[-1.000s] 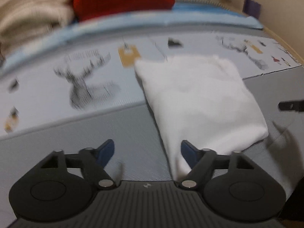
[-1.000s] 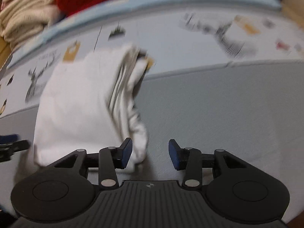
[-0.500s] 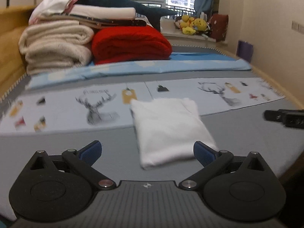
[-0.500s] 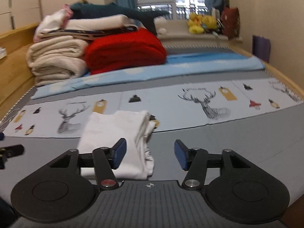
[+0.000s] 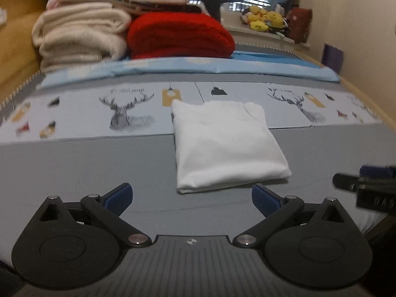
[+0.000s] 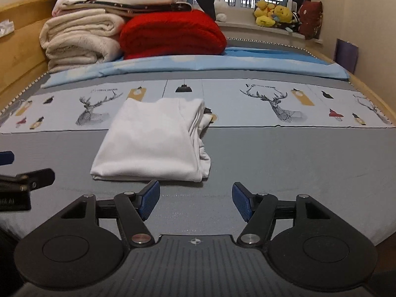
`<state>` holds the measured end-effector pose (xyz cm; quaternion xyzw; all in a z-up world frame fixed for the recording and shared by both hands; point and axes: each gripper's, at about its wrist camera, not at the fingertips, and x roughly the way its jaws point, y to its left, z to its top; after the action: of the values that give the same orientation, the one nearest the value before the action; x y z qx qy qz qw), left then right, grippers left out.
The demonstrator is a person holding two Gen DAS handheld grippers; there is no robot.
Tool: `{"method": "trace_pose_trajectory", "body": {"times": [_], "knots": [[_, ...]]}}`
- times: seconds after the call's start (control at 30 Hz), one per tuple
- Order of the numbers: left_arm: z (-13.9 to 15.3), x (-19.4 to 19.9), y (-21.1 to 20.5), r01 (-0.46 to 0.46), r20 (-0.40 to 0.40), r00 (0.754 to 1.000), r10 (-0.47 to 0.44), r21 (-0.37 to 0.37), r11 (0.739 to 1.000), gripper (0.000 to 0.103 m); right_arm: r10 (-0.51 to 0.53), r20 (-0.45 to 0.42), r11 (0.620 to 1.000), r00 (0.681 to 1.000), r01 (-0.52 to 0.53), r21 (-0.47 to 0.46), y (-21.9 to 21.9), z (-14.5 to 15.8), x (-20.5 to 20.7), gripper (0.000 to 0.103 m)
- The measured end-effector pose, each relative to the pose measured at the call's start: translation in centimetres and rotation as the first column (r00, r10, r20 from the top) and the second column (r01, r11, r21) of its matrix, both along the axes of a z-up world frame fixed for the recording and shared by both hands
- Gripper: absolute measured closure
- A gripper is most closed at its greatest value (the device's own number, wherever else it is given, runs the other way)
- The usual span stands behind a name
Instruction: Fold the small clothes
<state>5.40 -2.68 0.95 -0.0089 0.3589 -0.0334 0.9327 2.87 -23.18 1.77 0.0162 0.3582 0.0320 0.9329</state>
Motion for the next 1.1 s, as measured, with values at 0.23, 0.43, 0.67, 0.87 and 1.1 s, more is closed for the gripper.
{"method": "trace_pose_trajectory", "body": {"times": [0.23, 0.43, 0.67, 0.87, 1.1], "knots": [[-0.8, 0.8, 0.1, -0.004, -0.033, 0.999, 0.003, -0.034, 0.999, 0.001, 0.015, -0.011, 1.000, 1.000, -0.015, -0.017, 1.0, -0.5, 0.3, 0.037], [-1.2, 0.8, 0.0, 0.005, -0.049, 0.999, -0.008, -0.052, 0.999, 0.001, 0.026, -0.012, 0.999, 1.000, -0.026, -0.021, 1.3, -0.5, 0.5, 0.037], [-1.1, 0.6, -0.1, 0.009, -0.034, 0.999, -0.011, -0.047, 0.999, 0.001, 0.029, -0.012, 0.999, 1.000, -0.029, -0.022, 1.3, -0.4, 0.3, 0.037], [-1.1, 0.6, -0.2, 0.012, -0.033, 0.999, -0.014, -0.045, 0.999, 0.001, 0.027, -0.012, 0.999, 1.000, -0.027, -0.025, 1.2, -0.4, 0.4, 0.037], [-1.2, 0.6, -0.2, 0.013, -0.033, 0.999, -0.015, -0.043, 0.999, 0.001, 0.032, -0.013, 0.999, 0.999, -0.032, -0.029, 1.3, -0.4, 0.4, 0.036]]}}
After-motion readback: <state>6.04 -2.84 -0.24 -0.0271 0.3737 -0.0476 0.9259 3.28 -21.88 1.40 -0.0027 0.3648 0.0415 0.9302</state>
